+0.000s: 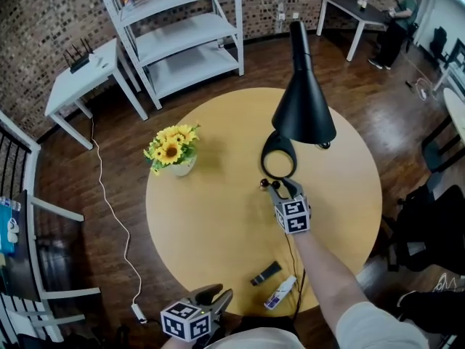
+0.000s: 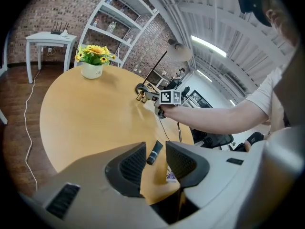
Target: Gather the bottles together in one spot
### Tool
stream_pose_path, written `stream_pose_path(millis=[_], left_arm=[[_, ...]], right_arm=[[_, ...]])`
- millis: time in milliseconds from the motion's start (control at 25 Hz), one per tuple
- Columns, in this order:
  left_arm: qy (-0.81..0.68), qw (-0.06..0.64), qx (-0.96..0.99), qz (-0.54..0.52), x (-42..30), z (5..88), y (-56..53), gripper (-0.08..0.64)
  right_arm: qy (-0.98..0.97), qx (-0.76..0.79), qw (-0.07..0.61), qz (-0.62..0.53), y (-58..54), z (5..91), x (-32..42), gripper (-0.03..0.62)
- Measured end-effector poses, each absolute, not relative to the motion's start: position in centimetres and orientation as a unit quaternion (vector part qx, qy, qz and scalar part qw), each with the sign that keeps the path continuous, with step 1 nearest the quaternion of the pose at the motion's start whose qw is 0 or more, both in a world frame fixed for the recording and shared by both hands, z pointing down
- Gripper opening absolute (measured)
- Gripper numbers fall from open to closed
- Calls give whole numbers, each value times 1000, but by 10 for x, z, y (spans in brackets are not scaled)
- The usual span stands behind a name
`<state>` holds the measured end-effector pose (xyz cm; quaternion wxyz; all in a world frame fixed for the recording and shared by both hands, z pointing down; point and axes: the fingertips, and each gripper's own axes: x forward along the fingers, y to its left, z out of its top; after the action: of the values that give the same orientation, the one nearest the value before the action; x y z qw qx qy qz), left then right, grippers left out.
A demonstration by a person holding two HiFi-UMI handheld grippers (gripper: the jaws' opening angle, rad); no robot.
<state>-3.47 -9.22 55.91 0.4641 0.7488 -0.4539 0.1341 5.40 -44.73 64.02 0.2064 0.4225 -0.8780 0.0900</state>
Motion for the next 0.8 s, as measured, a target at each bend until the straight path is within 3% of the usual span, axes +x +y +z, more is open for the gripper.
stream_pose_path(millis=[360,800], left_arm=[[-437,433,776,139,-34,554,-91,133],[-410,363,825,137,-65,508,-59,133]], right_arm=[[-879,427,204,51,-406,590,81,244],[-866,460,192,41,-189,470,126,244]])
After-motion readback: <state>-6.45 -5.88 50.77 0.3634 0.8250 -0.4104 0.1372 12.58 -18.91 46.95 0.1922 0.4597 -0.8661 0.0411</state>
